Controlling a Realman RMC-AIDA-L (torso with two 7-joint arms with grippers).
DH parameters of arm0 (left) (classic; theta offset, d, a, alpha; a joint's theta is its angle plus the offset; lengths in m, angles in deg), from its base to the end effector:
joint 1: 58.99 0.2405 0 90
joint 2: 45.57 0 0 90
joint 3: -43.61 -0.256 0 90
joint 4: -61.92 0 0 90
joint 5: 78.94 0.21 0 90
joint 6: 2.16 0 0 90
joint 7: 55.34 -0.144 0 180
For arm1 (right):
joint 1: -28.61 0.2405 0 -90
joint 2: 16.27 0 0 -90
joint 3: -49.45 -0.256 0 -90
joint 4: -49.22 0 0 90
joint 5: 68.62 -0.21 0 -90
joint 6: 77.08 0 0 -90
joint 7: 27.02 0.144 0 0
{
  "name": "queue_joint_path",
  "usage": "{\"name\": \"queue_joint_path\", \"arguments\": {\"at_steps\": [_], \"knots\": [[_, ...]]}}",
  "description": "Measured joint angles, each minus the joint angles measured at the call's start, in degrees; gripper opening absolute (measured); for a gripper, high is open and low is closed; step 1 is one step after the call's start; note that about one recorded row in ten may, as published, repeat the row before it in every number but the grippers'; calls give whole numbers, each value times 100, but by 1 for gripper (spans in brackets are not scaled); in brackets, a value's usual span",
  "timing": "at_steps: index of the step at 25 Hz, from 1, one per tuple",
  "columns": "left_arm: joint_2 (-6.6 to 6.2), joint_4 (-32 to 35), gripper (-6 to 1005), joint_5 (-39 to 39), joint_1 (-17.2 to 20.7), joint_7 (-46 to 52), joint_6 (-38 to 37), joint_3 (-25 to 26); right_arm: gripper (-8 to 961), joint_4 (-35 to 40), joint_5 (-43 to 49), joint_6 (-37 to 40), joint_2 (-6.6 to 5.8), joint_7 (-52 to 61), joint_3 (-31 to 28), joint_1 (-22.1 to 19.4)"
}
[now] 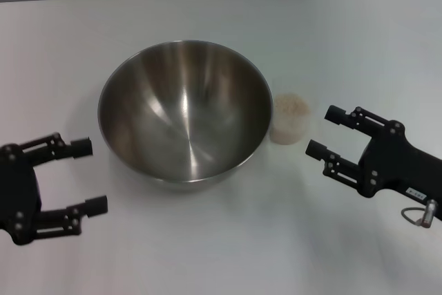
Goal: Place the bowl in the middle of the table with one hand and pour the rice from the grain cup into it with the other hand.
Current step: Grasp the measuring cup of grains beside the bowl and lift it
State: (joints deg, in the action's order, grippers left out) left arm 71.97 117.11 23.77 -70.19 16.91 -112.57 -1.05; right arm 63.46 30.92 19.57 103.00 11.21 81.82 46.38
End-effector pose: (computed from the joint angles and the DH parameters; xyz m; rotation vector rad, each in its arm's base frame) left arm -0.2843 0.2336 0.0587 -2.7776 -0.3120 -0.8425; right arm 0.3073 0.2374 -0.0269 -2.3559 0.3649 1.0383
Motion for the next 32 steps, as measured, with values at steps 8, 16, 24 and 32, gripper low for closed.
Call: {"name": "queue_joint_path", "arguments": {"at_steps": [8,16,24,32], "knots": [[32,-254,827,75,109,-392,-19,30,665,-82,-3,-62,-5,-97,-65,-203],[47,-441,827,83,134,-584,22,12,665,-105,-7,-64,2,-139,-150,-310],[50,-456,827,83,121,-757,34,13,665,-177,-7,-114,1,-142,-290,-343],[51,-456,827,81,91,-757,37,33,665,-220,-7,-358,10,-146,-755,-441]]}}
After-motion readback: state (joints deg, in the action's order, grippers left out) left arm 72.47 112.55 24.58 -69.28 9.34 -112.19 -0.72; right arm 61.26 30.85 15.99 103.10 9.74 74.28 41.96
